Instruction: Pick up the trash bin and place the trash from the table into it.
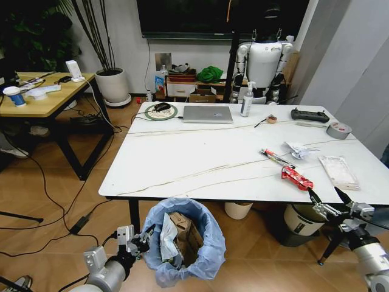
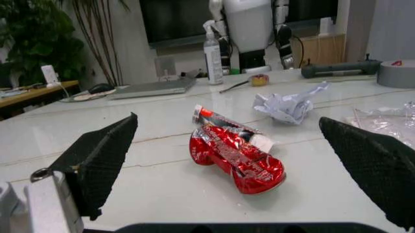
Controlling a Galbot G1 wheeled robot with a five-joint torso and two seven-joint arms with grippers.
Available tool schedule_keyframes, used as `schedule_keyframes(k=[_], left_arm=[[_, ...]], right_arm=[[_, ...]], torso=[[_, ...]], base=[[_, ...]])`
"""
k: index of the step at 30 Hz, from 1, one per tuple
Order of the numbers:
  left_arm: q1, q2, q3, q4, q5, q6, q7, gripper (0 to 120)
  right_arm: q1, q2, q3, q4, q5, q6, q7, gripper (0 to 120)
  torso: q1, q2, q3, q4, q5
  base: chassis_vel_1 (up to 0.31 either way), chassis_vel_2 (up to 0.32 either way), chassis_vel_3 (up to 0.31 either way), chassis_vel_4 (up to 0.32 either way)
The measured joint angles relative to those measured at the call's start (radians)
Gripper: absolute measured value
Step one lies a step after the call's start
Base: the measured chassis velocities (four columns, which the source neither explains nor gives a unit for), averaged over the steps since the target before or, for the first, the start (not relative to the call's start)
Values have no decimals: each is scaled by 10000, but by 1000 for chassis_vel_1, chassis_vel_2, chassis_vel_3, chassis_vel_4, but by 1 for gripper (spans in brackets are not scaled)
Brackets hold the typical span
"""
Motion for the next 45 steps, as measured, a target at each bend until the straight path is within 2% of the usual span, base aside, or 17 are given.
schedule_keyframes(k=[45], left_arm=[[-175,27,189,119,-54,27,-44,2]], right_arm=[[158,-165,-82,-194,399,-135,-73,100]], torso=[[-2,0,-1,1,-1]], base=[[-79,-79,79,80]])
